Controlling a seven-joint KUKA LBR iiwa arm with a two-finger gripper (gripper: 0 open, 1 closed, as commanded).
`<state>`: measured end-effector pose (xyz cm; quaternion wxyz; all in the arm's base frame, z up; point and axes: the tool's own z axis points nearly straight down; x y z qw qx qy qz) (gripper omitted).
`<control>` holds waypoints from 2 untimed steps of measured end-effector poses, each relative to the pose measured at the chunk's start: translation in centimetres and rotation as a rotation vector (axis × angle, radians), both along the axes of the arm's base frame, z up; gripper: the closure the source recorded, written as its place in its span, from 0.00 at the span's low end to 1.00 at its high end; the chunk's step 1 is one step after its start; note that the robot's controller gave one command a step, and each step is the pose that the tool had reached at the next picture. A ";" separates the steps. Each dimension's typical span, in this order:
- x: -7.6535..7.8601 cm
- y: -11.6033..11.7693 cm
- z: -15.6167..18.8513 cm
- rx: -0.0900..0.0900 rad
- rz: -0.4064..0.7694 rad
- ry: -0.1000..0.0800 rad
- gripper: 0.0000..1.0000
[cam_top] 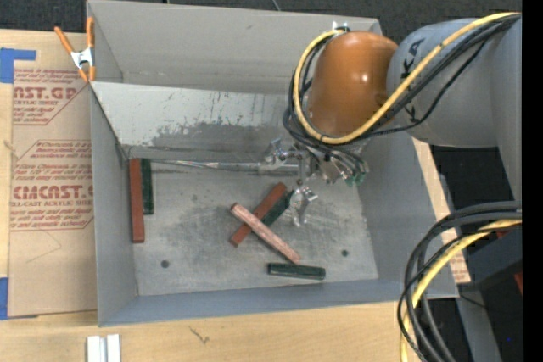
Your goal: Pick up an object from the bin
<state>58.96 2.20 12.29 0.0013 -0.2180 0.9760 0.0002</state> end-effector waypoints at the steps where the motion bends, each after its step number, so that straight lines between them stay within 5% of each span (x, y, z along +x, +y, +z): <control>1: 0.7 0.8 -5.0 0.002 0.078 -0.009 0.00; 2: 0.9 0.5 -4.6 0.005 0.038 -0.015 1.00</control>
Offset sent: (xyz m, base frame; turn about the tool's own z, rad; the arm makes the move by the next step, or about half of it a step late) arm 0.0038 0.0015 -0.0529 -0.0357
